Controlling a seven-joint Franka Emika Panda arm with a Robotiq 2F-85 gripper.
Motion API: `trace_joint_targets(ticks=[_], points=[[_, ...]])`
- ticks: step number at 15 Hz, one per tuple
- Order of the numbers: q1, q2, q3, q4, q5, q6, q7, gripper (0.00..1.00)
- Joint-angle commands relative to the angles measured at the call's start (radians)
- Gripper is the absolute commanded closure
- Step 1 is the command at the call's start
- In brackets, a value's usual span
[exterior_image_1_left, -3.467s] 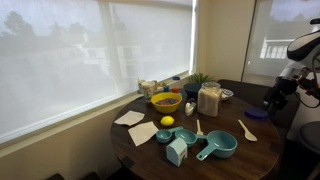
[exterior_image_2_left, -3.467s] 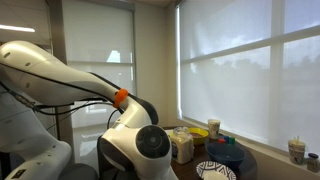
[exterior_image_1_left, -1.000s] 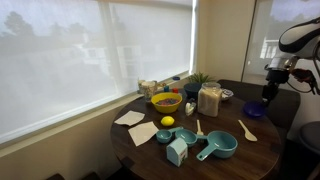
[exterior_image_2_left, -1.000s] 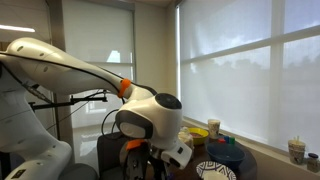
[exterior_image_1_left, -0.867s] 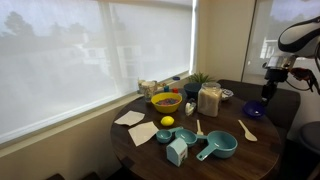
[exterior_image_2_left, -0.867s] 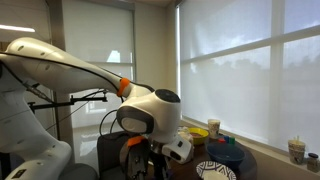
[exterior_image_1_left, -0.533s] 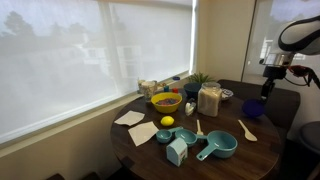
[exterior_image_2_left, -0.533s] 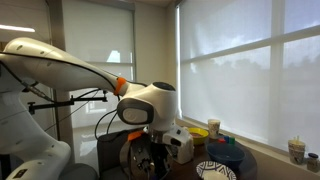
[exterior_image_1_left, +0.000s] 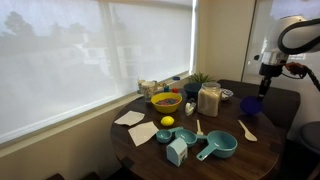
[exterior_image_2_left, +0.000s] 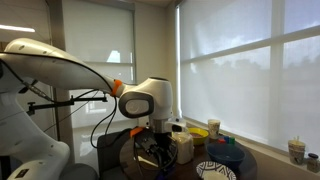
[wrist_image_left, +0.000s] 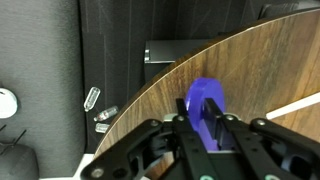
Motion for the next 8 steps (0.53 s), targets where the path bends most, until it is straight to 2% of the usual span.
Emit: trace_joint_targets(ticks=[1,8], points=[[0.012,-0.018,0.024,-0.024,-0.094,0.056,0.014,0.94],[0.052,-0.031,0.053,-0.04,-0.14,0.115,0.018,0.94]])
